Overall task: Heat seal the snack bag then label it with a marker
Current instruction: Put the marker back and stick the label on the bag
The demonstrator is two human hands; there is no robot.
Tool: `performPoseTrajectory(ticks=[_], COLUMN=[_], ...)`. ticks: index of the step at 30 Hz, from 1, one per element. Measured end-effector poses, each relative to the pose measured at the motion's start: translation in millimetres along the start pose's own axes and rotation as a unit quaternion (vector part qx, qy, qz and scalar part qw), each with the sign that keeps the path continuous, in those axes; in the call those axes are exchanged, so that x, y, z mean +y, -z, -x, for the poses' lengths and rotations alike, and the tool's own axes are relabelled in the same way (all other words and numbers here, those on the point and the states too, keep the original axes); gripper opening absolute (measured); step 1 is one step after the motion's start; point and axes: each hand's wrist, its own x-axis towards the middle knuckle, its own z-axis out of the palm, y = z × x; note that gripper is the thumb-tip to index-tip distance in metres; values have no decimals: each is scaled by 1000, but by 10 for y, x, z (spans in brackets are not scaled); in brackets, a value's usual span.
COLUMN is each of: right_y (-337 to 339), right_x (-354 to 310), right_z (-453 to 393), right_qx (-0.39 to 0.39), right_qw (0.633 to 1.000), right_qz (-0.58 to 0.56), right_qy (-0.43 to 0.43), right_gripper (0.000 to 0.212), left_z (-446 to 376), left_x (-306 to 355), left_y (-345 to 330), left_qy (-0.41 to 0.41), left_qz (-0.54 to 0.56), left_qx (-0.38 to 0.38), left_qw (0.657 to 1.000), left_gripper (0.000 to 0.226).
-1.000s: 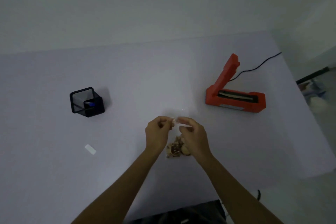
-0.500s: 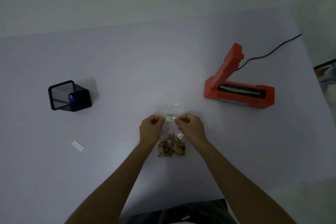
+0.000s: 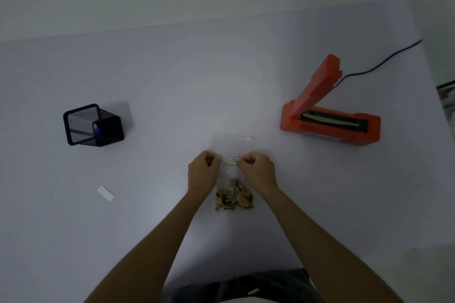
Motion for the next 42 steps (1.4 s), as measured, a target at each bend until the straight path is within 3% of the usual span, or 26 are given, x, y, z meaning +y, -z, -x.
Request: performPoseTrajectory(ticks=[16,23,35,42], right_y=[-80,-117,-148,6], right_x=[10,25,109,158], right_z=[26,18,15,-28], right_qx=[36,45,75,63], right_qw=[999,999,992,997], right_qz=[3,6,78,22], right_qy=[-10,-4,60,35], right_gripper=[12,11,7,17], left_z=[-84,-43,-17,-25], left_x=[-38,-27,10,15], left_y=[-26,-46,-60,-54], left_qy=[-1,10,21,33], left_qz=[-29,-29,-38,-27], left_qx=[-16,-5,-3,-9], left_qw=[999,1000,999,999], left_gripper=[25,21,22,20])
